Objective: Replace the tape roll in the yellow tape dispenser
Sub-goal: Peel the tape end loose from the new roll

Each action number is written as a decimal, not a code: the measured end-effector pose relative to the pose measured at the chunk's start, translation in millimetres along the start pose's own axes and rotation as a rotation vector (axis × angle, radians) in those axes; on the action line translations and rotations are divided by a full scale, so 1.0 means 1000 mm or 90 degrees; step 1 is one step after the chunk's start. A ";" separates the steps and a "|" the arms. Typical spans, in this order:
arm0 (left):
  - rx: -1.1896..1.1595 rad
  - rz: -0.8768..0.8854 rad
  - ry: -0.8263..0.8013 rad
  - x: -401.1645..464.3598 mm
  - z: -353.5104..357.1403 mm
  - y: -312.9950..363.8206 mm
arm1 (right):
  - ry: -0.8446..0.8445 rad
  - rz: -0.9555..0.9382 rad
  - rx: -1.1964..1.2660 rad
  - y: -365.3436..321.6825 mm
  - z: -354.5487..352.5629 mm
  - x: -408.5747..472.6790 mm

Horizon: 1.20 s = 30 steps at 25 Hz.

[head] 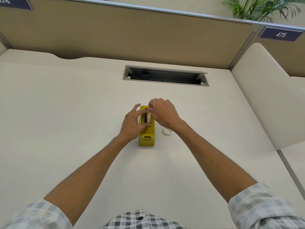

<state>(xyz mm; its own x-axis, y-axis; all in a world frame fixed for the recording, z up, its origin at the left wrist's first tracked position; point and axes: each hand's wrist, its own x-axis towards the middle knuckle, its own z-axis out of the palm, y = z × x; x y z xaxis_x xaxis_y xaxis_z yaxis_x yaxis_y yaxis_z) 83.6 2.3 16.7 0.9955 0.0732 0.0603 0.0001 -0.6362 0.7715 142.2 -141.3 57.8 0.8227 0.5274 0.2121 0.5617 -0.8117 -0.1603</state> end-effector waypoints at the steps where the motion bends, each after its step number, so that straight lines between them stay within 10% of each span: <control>1: -0.017 0.003 -0.004 0.000 0.000 0.001 | -0.001 0.004 0.001 0.000 0.000 0.000; 30: -0.044 0.015 -0.051 0.004 -0.005 0.004 | 0.026 -0.029 -0.059 -0.003 -0.004 -0.008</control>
<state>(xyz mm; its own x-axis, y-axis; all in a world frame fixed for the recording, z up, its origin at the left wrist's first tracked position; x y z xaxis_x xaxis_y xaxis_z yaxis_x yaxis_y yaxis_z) 87.2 3.4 23.0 0.9995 -0.0050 0.0301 -0.0274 -0.5824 0.8124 133.7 -143.8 60.7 0.7909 0.5553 0.2572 0.5866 -0.8077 -0.0597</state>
